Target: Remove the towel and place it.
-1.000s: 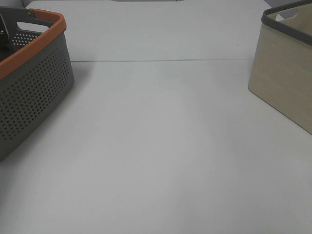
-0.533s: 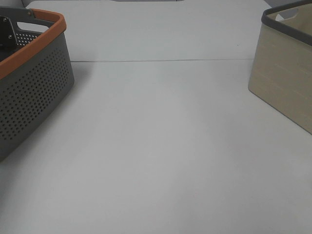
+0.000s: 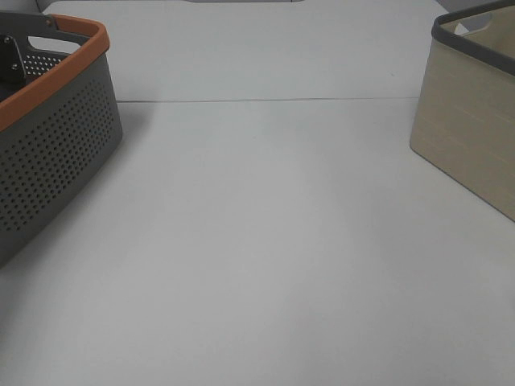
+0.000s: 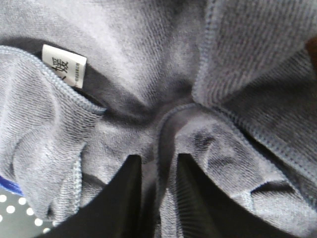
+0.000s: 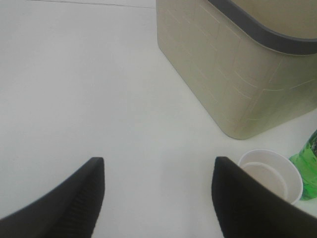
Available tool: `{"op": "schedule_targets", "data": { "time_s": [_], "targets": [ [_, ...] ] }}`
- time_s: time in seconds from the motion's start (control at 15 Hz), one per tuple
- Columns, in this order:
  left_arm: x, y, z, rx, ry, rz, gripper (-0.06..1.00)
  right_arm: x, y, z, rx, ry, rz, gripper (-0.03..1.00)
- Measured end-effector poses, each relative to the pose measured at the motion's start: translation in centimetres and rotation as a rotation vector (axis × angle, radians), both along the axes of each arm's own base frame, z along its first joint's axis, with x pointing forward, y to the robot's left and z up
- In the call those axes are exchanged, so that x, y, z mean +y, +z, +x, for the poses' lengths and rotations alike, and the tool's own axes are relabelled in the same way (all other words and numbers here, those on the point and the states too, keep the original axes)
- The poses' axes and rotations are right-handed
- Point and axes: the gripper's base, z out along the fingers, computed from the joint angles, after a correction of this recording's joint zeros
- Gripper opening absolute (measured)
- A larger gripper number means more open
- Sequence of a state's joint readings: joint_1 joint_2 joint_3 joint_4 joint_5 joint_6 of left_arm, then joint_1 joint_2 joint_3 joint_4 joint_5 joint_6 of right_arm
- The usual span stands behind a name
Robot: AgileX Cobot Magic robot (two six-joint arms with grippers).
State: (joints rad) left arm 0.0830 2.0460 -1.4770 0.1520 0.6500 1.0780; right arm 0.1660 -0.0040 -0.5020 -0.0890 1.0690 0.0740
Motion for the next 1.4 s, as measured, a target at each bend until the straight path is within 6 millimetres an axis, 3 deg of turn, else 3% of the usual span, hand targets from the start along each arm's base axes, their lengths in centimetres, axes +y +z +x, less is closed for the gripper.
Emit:
{"op": "schedule_targets", "data": {
  "time_s": [0.13,0.2,0.4,0.6,0.87,1.4],
  "targets": [
    [0.1,0.1,0.2,-0.018,-0.010,0.016,0.05,0.0,0.0,0.0,0.000,0.000,0.000,0.56],
    [0.1,0.1,0.2,-0.020,0.001,0.011,0.00,0.0,0.0,0.0,0.000,0.000,0.000,0.56],
    [0.1,0.4,0.1,-0.031,0.047,-0.008,0.00,0.0,0.0,0.0,0.000,0.000,0.000,0.56],
    [0.0,5.7,-1.4,-0.116,0.129,-0.039,0.00,0.0,0.0,0.0,0.000,0.000,0.000,0.56],
    [-0.5,14.5,-5.6,-0.289,0.291,-0.160,0.00,0.0,0.0,0.0,0.000,0.000,0.000,0.56],
    [-1.6,25.9,-14.2,-0.556,0.319,-0.277,0.00,0.0,0.0,0.0,0.000,0.000,0.000,0.56]
  ]
}}
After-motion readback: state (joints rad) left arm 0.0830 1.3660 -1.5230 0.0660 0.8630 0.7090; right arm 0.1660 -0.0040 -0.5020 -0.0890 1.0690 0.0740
